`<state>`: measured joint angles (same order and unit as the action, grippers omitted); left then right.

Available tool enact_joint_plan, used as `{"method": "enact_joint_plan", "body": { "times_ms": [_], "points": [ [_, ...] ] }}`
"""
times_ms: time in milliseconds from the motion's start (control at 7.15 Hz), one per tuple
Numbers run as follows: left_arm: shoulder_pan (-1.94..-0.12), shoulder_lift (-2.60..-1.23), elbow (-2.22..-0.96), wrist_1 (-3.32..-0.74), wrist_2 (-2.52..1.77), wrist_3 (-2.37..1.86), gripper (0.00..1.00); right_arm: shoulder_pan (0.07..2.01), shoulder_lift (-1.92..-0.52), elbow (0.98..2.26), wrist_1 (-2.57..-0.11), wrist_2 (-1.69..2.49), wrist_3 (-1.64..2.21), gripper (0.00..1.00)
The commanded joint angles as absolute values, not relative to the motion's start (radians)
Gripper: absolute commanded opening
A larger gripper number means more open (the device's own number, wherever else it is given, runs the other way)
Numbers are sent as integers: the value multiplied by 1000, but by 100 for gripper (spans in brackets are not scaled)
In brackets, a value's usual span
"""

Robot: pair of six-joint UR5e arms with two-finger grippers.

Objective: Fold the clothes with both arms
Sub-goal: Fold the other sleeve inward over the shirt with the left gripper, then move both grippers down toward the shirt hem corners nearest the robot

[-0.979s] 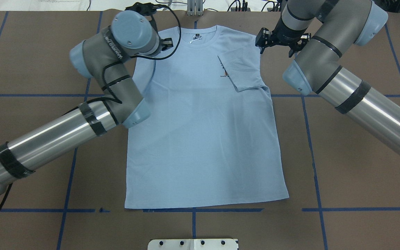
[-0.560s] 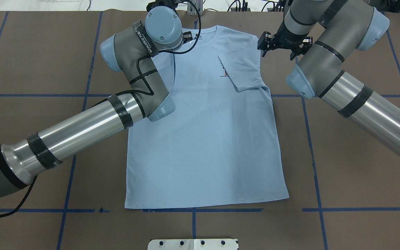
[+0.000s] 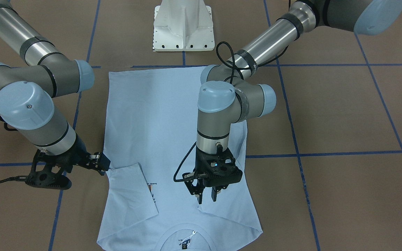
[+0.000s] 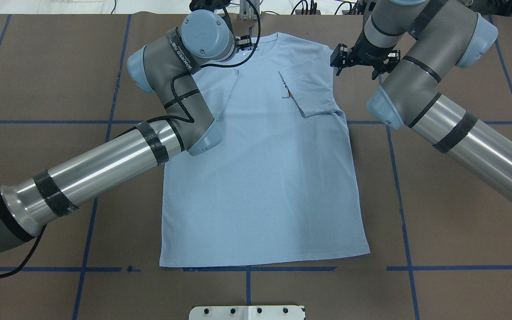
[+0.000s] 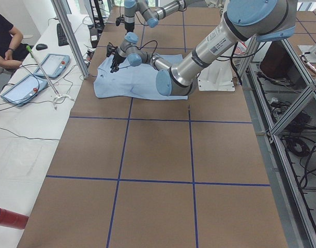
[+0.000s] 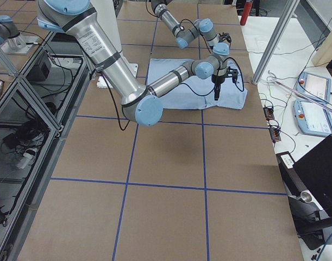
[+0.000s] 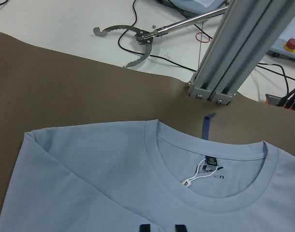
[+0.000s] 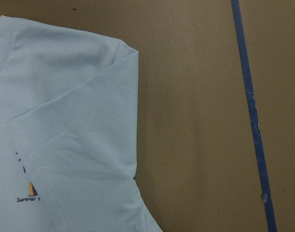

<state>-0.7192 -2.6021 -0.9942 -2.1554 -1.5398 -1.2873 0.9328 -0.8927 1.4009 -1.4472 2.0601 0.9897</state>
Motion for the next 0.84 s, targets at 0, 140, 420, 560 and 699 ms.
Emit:
{"method": "enact_joint_plan", "body": {
  "times_ms": [0, 140, 420, 560, 699],
  "points": [
    [-722, -2507, -1105, -2171, -1666, -1261, 100, 927, -910, 1420, -1445, 2063, 1000, 100],
    [-723, -2371, -1294, -2168, -1725, -1253, 100, 908, -981, 1513, -1445, 2065, 1031, 100],
    [-724, -2181, -1594, -2032, -1824, -1110, 100, 843, -1215, 1799, -1447, 2065, 1125, 100],
    [-719, -2102, -1714, -1964, -1824, -1059, 100, 791, -1329, 1912, -1445, 2062, 1141, 100],
    [-692, -2012, -1815, -1932, -1825, -1051, 100, 734, -1429, 1992, -1401, 2059, 1179, 100]
  ]
}}
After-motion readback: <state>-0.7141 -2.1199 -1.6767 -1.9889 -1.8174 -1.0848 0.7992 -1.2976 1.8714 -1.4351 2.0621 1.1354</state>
